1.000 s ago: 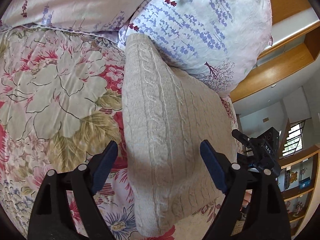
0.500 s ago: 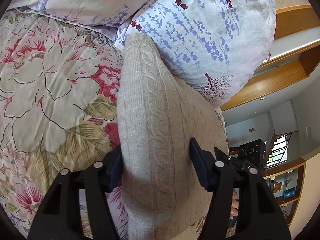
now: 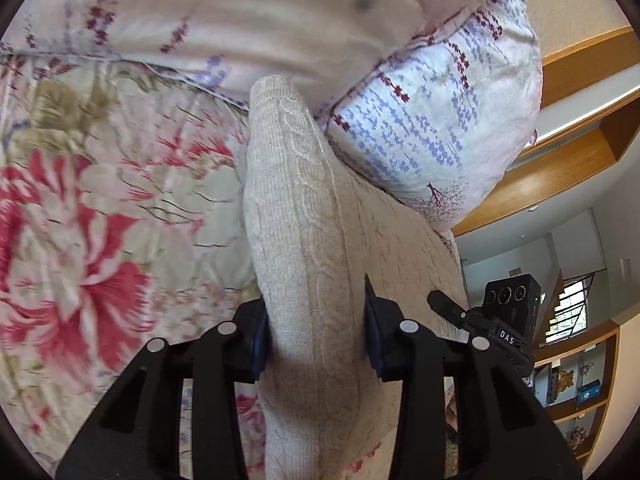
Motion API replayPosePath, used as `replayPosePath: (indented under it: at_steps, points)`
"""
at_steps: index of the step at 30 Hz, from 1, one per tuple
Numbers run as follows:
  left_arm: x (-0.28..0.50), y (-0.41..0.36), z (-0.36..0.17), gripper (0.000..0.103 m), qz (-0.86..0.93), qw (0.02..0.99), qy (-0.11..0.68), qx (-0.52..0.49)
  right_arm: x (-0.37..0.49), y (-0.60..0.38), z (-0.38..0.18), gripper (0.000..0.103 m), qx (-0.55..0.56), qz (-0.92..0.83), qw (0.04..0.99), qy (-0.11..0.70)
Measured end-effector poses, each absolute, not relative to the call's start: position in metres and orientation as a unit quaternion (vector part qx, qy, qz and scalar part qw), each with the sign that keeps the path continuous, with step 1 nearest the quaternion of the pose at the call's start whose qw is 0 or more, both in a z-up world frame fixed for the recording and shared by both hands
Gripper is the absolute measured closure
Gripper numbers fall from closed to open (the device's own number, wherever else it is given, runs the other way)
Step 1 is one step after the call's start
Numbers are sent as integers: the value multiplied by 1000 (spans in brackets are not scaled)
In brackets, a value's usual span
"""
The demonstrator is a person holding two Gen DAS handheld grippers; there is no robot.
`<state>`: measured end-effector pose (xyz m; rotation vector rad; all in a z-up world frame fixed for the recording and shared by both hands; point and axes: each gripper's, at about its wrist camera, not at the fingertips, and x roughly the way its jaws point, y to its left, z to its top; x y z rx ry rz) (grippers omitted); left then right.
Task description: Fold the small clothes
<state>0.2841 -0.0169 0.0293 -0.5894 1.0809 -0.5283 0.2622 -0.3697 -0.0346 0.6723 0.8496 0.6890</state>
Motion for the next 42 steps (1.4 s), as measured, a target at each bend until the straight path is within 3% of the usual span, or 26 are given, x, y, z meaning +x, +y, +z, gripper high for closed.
replayPosePath:
  at_steps: [4, 10, 13, 15, 18, 22, 25, 26, 27, 28, 33, 37, 42]
  points:
    - [286, 17, 28, 64, -222, 796, 499, -259, 266, -334, -37, 74, 290, 328, 812, 385]
    - [292, 34, 2, 53, -225, 784, 503, -287, 263, -335, -56, 73, 323, 300, 801, 407]
    - [282, 23, 19, 49, -210, 813, 495, -225, 258, -333, -50, 73, 308, 290, 808, 411]
    - [270, 20, 36, 47, -191, 844, 469, -178, 257, -335, -43, 67, 302, 283, 813, 409]
    - [246, 16, 63, 36, -185, 890, 399, -121, 258, -356, -33, 55, 324, 265, 827, 375]
    - [227, -7, 86, 28, -222, 908, 351, -59, 273, -372, -28, 55, 347, 239, 834, 357]
    - [234, -27, 85, 27, -227, 905, 357, -36, 295, -369, -29, 56, 365, 233, 825, 362]
    - [240, -30, 82, 27, -225, 903, 363, -38, 301, -368, -30, 61, 372, 231, 823, 363]
    - [247, -32, 78, 27, -220, 900, 374, -44, 307, -365, -29, 82, 372, 238, 821, 361]
    - [254, -34, 73, 27, -216, 894, 390, -51, 309, -361, -27, 92, 362, 243, 826, 358]
    - [265, -32, 50, 45, -197, 883, 423, -55, 305, -357, -27, 94, 298, 185, 865, 359]
    - [266, -35, 46, 42, -189, 884, 425, -52, 312, -354, -41, 92, 310, 174, 854, 379]
    - [241, -21, 61, 38, -202, 889, 406, -64, 274, -352, -9, 79, 264, 185, 884, 340]
